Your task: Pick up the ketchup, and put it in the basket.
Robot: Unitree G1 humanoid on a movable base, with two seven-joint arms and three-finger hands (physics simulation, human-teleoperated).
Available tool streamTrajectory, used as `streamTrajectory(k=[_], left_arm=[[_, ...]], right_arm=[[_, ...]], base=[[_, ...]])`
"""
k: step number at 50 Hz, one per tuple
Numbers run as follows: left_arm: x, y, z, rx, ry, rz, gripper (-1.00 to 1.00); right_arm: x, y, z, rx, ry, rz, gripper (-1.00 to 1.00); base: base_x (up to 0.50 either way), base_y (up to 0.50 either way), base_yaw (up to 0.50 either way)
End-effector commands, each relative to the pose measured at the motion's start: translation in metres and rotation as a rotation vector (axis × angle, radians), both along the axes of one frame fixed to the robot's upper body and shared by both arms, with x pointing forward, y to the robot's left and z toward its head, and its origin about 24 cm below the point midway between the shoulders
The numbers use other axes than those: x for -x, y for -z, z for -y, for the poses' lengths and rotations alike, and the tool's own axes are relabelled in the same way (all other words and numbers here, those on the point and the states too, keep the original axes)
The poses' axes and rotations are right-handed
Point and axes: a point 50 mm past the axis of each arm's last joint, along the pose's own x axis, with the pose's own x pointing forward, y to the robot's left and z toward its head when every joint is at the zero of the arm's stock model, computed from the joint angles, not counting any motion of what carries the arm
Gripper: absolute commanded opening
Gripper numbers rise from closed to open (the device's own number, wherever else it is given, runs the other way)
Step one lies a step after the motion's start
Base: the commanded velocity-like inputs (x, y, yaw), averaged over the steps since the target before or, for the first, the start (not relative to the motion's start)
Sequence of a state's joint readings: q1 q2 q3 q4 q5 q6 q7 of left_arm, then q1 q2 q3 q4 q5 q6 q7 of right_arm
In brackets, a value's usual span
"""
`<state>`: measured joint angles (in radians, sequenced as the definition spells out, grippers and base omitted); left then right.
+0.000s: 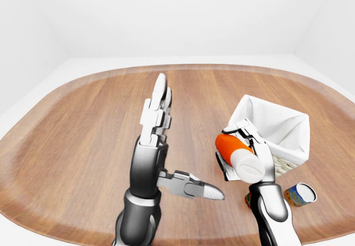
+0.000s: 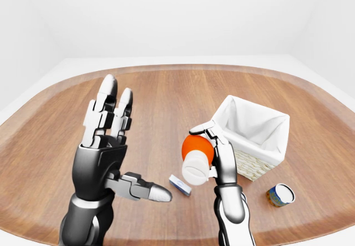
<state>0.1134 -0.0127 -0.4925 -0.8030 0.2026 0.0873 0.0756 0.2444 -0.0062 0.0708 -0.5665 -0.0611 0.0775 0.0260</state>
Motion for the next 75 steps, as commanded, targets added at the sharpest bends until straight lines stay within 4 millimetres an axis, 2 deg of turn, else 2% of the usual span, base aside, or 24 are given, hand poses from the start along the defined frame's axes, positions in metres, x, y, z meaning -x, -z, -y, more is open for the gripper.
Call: streamTrajectory(k=[1,6,9,11,12,18,19,22,38,50,56,57,59,62,75], left_arm=[[0.003,0.026,-0.060,-0.018,-0.153,-0.160,1.00],[-0.007,0.064,-0.084,-0.006,-0.209,-0.348,1.00],[-0.006,0.085,-0.102,0.013,-0.244,-0.378,1.00],[-0.006,0.096,-0.107,0.010,-0.261,-0.392,1.00],[-0.006,0.109,-0.111,0.003,-0.263,-0.442,1.00],[-0.010,0.131,-0.117,0.017,-0.278,-0.532,1.00],[-0.014,0.143,-0.116,0.008,-0.281,-0.580,1.00],[-0.022,0.151,-0.114,0.010,-0.281,-0.607,1.00],[-0.034,0.155,-0.117,-0.004,-0.299,-0.618,1.00],[-0.033,0.160,-0.115,-0.018,-0.294,-0.639,1.00],[-0.032,0.158,-0.114,-0.017,-0.292,-0.632,1.00],[-0.032,0.159,-0.114,-0.017,-0.291,-0.638,1.00],[-0.032,0.161,-0.114,-0.021,-0.291,-0.643,1.00],[-0.032,0.159,-0.114,-0.020,-0.292,-0.636,1.00],[-0.031,0.156,-0.115,-0.020,-0.293,-0.625,1.00]], right_arm=[[0.002,-0.003,0.000,0.015,0.041,0.020,-1.00],[0.003,-0.003,-0.001,0.021,0.039,0.023,-1.00],[0.003,-0.003,-0.001,0.024,0.042,0.021,-1.00],[0.003,-0.004,0.000,0.022,0.044,0.023,-1.00],[0.002,-0.002,-0.001,0.025,0.042,0.021,-1.00],[0.001,0.001,-0.004,0.034,0.037,0.013,-1.00],[0.001,0.001,-0.004,0.035,0.037,0.014,-1.00],[0.001,0.001,-0.004,0.037,0.038,0.015,-1.00],[-0.004,0.004,-0.007,0.048,0.047,0.002,-1.00],[-0.005,0.004,-0.003,0.079,0.091,-0.009,-1.00],[-0.008,-0.022,0.000,0.172,0.113,0.112,-1.00],[-0.006,-0.033,0.001,0.204,0.115,0.163,-1.00],[-0.005,-0.039,0.003,0.223,0.120,0.189,-1.00],[-0.002,-0.064,0.007,0.307,0.134,0.298,-1.00],[-0.014,-0.111,0.008,0.638,0.158,0.470,-1.00]], base=[[0.00,0.00,0.00],[0.00,0.00,0.00],[0.00,0.00,0.00],[0.00,0.00,0.00],[0.00,0.00,0.00],[0.00,0.00,0.00],[0.00,0.00,0.00],[0.00,0.00,0.00],[0.00,0.00,0.00],[0.00,0.00,0.00],[0.00,0.00,0.00],[0.00,0.00,0.00],[0.00,0.00,0.00],[0.00,0.00,0.00],[0.00,0.00,0.00]])
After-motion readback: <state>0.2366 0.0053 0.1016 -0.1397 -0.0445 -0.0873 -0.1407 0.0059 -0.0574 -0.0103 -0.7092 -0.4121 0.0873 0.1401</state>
